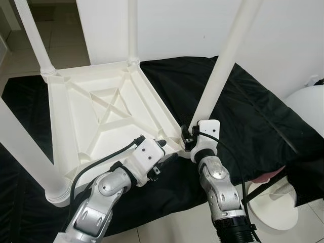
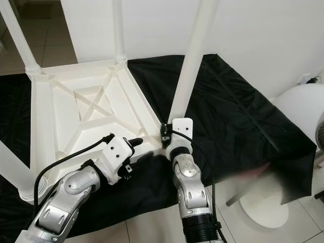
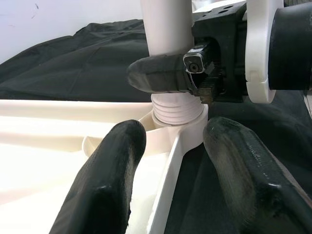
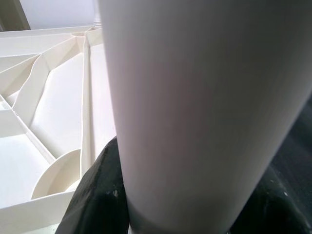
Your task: Building children table
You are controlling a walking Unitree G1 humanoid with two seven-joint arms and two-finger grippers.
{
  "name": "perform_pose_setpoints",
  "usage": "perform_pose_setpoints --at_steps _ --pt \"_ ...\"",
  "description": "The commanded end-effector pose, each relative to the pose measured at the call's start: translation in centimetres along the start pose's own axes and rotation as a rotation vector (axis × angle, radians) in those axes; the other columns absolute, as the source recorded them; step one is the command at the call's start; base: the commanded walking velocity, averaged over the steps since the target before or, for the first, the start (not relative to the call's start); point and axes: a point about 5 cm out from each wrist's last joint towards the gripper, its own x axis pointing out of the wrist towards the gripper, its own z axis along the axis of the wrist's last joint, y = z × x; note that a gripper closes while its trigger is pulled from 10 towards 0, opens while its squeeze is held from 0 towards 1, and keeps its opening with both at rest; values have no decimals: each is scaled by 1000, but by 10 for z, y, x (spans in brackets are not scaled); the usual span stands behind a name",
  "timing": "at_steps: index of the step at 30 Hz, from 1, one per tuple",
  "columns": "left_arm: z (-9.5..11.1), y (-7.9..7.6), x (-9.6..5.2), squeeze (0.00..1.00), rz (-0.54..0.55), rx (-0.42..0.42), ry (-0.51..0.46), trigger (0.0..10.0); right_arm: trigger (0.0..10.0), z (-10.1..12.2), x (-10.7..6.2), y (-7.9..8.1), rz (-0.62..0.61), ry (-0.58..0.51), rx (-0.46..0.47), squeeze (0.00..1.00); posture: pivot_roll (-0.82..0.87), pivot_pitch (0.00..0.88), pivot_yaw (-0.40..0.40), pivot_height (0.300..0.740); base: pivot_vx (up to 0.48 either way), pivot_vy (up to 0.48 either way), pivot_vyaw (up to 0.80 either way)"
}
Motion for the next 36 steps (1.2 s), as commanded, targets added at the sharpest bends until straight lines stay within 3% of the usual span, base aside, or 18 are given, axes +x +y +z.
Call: perform_pose_setpoints --at_steps 1,9,10,14,15,16,17,18,19,28,36 --pt "-3 -3 1 0 5 -1 3 10000 10000 -2 -8 -2 -54 8 34 0 -13 30 -44 740 0 0 0" --pt "-3 -1 2 0 11 4 4 10000 10000 -1 -9 -1 -59 13 40 0 -8 25 -46 740 0 0 0" --pt "-3 0 2 0 15 5 4 10000 10000 0 -8 0 -39 6 51 1000 -5 22 -47 740 0 0 0" --pt "-3 0 1 0 17 7 5 10000 10000 5 -7 2 27 -16 91 1000 -1 20 -48 740 0 0 0" --pt "-3 0 1 0 17 8 5 10000 10000 11 -6 -3 108 -41 108 776 -4 19 -47 740 0 0 0" --pt "-3 0 1 0 17 8 5 10000 10000 11 -6 -3 108 -41 108 776 -4 19 -47 740 0 0 0" --pt "-3 0 1 0 16 9 5 10000 10000 14 -5 -8 171 -59 113 106 -4 19 -47 740 0 0 0" --pt "-3 0 1 0 16 9 5 10000 10000 14 -5 -8 171 -59 113 106 -4 19 -47 740 0 0 0" --pt "-3 0 2 0 14 10 4 10000 10000 14 -6 -15 248 -66 96 0 -6 20 -50 740 0 0 0" --pt "-3 2 3 0 18 17 0 10000 10000 1 -6 -43 475 -6 -34 0 -9 24 -47 740 0 0 0" --pt "-2 4 5 0 24 19 -6 10000 10000 -4 8 -61 625 52 -149 0 -13 31 -43 740 0 0 0"
